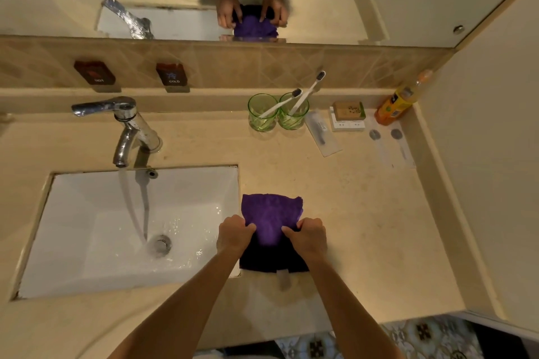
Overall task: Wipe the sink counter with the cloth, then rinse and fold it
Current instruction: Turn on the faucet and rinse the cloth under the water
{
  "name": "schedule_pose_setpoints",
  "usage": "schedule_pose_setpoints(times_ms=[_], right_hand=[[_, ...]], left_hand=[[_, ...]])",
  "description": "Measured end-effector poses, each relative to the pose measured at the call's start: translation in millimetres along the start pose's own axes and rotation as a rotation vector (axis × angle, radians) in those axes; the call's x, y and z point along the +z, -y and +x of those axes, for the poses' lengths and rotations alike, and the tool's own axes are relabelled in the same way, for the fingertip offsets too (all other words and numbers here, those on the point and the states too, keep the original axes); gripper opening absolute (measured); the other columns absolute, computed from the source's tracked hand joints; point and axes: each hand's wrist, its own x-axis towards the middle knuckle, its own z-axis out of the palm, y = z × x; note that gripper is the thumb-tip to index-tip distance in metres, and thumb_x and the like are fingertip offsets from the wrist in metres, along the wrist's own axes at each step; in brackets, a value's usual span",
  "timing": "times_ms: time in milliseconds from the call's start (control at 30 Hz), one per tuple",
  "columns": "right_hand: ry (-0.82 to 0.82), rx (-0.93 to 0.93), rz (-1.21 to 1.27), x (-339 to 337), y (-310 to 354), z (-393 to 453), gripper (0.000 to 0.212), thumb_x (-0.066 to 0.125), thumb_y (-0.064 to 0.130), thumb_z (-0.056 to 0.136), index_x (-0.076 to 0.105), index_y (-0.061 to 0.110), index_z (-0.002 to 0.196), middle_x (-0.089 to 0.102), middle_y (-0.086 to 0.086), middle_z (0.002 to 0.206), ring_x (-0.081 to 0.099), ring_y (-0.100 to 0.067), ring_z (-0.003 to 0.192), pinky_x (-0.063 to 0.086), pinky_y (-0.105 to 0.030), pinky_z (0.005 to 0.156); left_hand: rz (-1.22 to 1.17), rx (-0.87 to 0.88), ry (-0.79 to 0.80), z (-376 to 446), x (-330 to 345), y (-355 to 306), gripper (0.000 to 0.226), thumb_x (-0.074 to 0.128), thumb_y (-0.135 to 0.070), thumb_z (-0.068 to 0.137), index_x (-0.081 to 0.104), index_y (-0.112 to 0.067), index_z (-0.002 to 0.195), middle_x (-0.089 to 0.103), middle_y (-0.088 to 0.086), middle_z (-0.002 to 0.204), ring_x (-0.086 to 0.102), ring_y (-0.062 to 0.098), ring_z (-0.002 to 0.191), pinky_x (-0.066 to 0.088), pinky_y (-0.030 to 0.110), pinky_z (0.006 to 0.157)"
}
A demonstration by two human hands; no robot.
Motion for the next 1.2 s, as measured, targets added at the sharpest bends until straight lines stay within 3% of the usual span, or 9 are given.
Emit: schedule_pose_setpoints(times_ms=[100, 267, 333, 400, 500, 633, 933, 1067, 1200], right_hand=[[0.016, 0.010, 0.157, -5, -3, -2, 0.036, 0.074, 0.036, 0.089, 0.050, 0.016, 0.071, 0.057, -0.005, 0.084, 0.053, -0.019, 0.079, 0.038, -0.023, 0.060], [0.091, -0.024, 0.327, -15, -4, -10, 0.036, 0.070, 0.027, 0.094, 0.040, 0.020, 0.074, 0.044, 0.003, 0.070, 0.040, -0.009, 0.063, 0.035, -0.016, 0.053], [0.130, -0.002, 0.389, -15, -4, -12, 0.037, 0.069, 0.027, 0.095, 0.039, 0.020, 0.076, 0.043, 0.003, 0.072, 0.039, -0.010, 0.065, 0.035, -0.019, 0.058], [0.155, 0.000, 0.467, -18, -2, -18, 0.033, 0.069, 0.026, 0.095, 0.041, 0.019, 0.079, 0.046, 0.004, 0.075, 0.043, -0.010, 0.067, 0.039, -0.022, 0.062], [0.199, -0.011, 0.696, -27, 8, -32, 0.018, 0.069, 0.016, 0.096, 0.054, 0.007, 0.097, 0.064, 0.002, 0.087, 0.062, -0.009, 0.078, 0.048, -0.015, 0.059], [0.260, -0.024, 0.881, -32, 30, -52, 0.021, 0.070, 0.013, 0.095, 0.057, 0.004, 0.107, 0.075, -0.009, 0.099, 0.072, -0.021, 0.091, 0.055, -0.021, 0.065], [0.404, -0.002, 0.956, 6, 117, -81, 0.022, 0.065, 0.010, 0.097, 0.052, 0.008, 0.115, 0.075, -0.013, 0.103, 0.073, -0.021, 0.084, 0.059, -0.031, 0.068], [0.477, 0.029, 1.042, 40, 160, -92, 0.031, 0.063, 0.004, 0.097, 0.048, 0.008, 0.124, 0.071, -0.017, 0.111, 0.072, -0.025, 0.089, 0.061, -0.034, 0.068], [0.527, 0.117, 1.125, 74, 199, -99, 0.043, 0.069, 0.004, 0.094, 0.048, 0.020, 0.127, 0.067, -0.018, 0.122, 0.070, -0.033, 0.105, 0.063, -0.045, 0.077]], left_hand=[[-0.077, -0.016, 0.049, 3, -7, 1, 0.035, 0.061, -0.019, 0.093, 0.042, -0.013, 0.064, 0.047, 0.005, 0.071, 0.048, 0.018, 0.072, 0.037, 0.025, 0.061], [-0.263, -0.056, 0.136, -2, -21, 6, 0.029, 0.066, -0.021, 0.092, 0.047, -0.014, 0.071, 0.056, 0.007, 0.081, 0.054, 0.020, 0.078, 0.047, 0.029, 0.070], [-0.366, -0.057, 0.181, -6, -27, 9, 0.022, 0.069, -0.022, 0.089, 0.052, -0.014, 0.077, 0.064, 0.012, 0.094, 0.065, 0.032, 0.094, 0.058, 0.042, 0.089], [-0.458, -0.056, 0.209, -12, -33, 11, 0.016, 0.068, -0.020, 0.090, 0.055, -0.014, 0.082, 0.067, 0.018, 0.102, 0.067, 0.036, 0.103, 0.056, 0.052, 0.099], [-0.586, -0.050, 0.226, -24, -44, 12, 0.006, 0.062, -0.014, 0.097, 0.059, -0.011, 0.094, 0.069, 0.017, 0.110, 0.068, 0.031, 0.103, 0.059, 0.044, 0.092], [-0.791, -0.060, 0.210, -37, -70, 23, 0.005, 0.063, -0.011, 0.098, 0.063, -0.007, 0.100, 0.072, 0.011, 0.099, 0.069, 0.022, 0.089, 0.056, 0.033, 0.070], [-1.130, -0.128, 0.284, -40, -144, 82, 0.017, 0.054, -0.010, 0.103, 0.063, 0.004, 0.103, 0.073, 0.025, 0.103, 0.073, 0.029, 0.089, 0.062, 0.036, 0.077], [-1.310, -0.233, 0.424, -27, -183, 123, 0.037, 0.049, -0.018, 0.103, 0.061, 0.005, 0.129, 0.066, 0.028, 0.129, 0.062, 0.039, 0.123, 0.052, 0.046, 0.099], [-1.349, -0.233, 0.439, -9, -218, 164, 0.039, 0.055, -0.016, 0.098, 0.061, 0.003, 0.132, 0.062, 0.028, 0.134, 0.060, 0.039, 0.125, 0.048, 0.048, 0.105]])
